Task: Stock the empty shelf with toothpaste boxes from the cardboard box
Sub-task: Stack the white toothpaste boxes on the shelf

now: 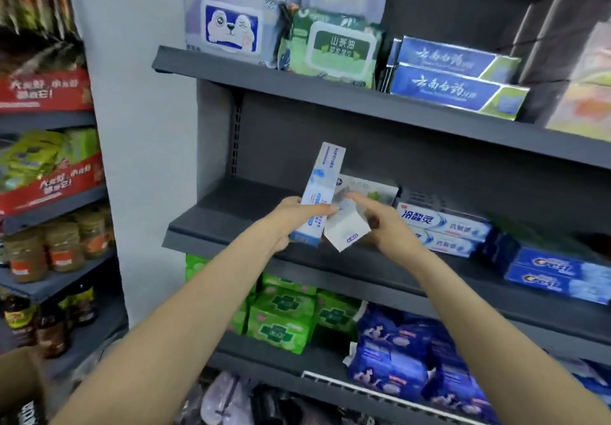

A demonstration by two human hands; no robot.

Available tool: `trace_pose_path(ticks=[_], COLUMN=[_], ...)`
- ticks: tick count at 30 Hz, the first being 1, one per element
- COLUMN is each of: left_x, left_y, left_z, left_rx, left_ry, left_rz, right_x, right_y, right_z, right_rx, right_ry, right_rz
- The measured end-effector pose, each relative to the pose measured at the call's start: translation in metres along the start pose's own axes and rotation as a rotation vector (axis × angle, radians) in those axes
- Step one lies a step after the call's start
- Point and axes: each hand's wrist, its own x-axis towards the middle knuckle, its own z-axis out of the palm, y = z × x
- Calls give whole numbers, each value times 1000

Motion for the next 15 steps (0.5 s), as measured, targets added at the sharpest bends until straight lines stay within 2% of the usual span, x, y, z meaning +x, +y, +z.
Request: trace_pose_path(ticks=[2,3,7,15], left_x=[21,29,58,101], left_y=[3,5,10,12], left_z=[-1,-2,-12,-29], left_rx=[-48,-97,-150,-52], left_ry=[21,39,154,408], left_rz=[-28,-42,-39,71], right_x=[32,46,88,138], right_y=[14,20,22,42], right_z=[-5,-7,-19,-24], right_rx=[-309,-386,-375,-480], right_ry=[54,86,120,85], right_rz=[-39,-23,89,-3])
